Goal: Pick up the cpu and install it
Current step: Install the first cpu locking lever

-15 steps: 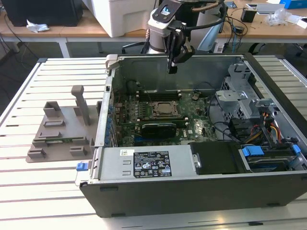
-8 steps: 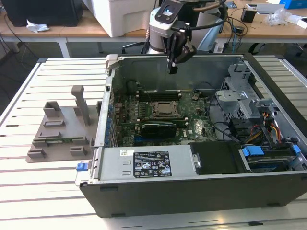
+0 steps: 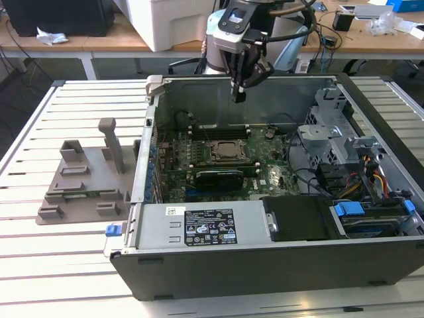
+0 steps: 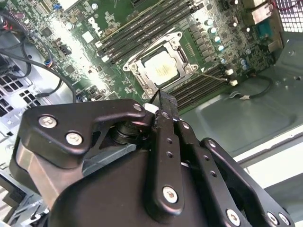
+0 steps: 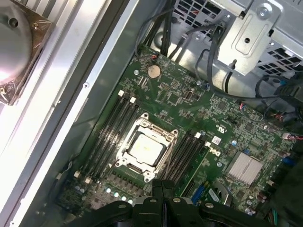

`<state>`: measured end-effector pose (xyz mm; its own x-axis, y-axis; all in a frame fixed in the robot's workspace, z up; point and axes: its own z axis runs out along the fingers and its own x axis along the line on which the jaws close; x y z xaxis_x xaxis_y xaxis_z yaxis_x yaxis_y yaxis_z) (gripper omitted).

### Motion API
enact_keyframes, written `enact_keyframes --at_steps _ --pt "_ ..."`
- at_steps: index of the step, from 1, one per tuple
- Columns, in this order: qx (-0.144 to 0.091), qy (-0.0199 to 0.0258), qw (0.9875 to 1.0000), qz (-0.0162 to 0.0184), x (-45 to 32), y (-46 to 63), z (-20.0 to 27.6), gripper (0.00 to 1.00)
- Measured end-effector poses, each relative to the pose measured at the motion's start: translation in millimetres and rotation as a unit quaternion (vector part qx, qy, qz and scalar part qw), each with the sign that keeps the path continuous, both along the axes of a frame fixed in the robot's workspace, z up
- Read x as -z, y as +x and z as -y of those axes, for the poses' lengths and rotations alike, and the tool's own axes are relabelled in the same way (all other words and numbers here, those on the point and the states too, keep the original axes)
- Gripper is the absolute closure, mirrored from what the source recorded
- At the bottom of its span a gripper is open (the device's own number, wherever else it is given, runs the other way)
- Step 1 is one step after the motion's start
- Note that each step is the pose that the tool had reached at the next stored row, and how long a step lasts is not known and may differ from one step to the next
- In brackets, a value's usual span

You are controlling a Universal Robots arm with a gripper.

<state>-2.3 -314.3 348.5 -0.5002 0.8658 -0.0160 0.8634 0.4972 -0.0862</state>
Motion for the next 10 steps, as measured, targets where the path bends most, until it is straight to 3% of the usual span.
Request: enact_keyframes --at_steps 7,10 --pt "-0.056 0.0 0.9984 0.0 0.0 0.0 0.0 0.89" --pt "-0.077 0.0 0.997 0.0 0.0 0.0 0.0 0.89"
